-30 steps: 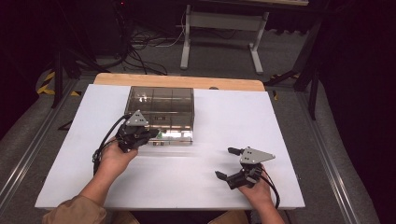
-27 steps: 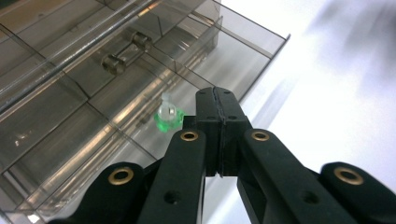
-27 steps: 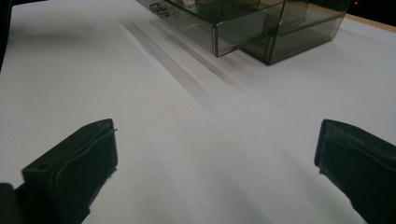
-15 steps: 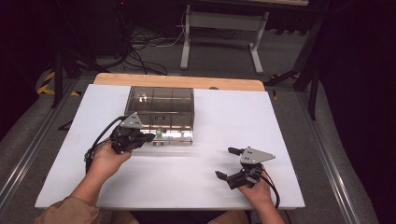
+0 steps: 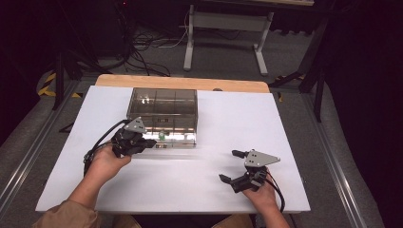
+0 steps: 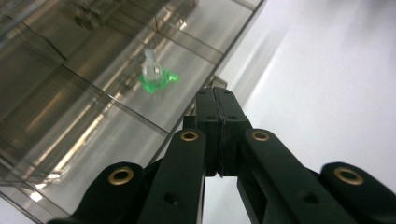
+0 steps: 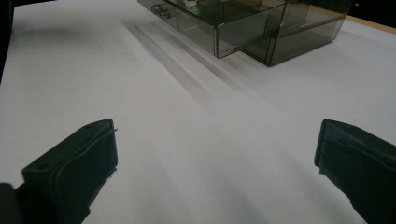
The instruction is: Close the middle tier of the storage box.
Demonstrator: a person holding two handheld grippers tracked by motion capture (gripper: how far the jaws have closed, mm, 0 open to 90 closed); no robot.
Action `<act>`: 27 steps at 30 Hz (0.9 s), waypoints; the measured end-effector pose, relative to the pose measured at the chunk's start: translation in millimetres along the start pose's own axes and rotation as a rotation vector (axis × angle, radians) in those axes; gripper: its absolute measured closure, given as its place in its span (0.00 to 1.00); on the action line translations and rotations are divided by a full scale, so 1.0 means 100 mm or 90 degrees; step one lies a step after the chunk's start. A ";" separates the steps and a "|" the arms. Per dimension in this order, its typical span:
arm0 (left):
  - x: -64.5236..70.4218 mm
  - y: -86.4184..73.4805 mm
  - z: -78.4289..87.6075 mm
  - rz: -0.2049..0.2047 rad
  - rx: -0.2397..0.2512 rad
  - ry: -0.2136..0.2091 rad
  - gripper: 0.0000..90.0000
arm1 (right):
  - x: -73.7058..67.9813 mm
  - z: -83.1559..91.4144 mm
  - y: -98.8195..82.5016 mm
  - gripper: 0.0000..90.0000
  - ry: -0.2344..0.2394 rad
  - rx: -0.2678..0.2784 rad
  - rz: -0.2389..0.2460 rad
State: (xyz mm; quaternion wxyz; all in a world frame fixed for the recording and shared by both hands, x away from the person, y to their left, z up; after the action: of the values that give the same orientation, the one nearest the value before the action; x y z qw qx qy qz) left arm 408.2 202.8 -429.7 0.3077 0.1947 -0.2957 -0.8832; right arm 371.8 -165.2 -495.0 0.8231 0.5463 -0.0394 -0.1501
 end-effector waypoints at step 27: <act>-0.02 -0.07 -0.23 -0.030 -0.098 0.010 1.00 | 0.00 0.00 0.00 0.00 0.002 -0.001 0.002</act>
State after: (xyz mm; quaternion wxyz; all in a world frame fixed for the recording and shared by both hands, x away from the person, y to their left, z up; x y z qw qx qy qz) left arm 418.5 199.1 -451.0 0.3031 0.1840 -0.2199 -0.9088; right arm 371.6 -164.9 -495.0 0.8239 0.5458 -0.0388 -0.1476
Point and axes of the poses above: each handheld gripper's, and its own axes: z roughly backward along the jaws, y roughly out of its top, x roughly to its right, the point moved 3 cm from there along -z, roughly forward along the jaws, and after that the axes turned 13 degrees about y, right-handed, at the moved point
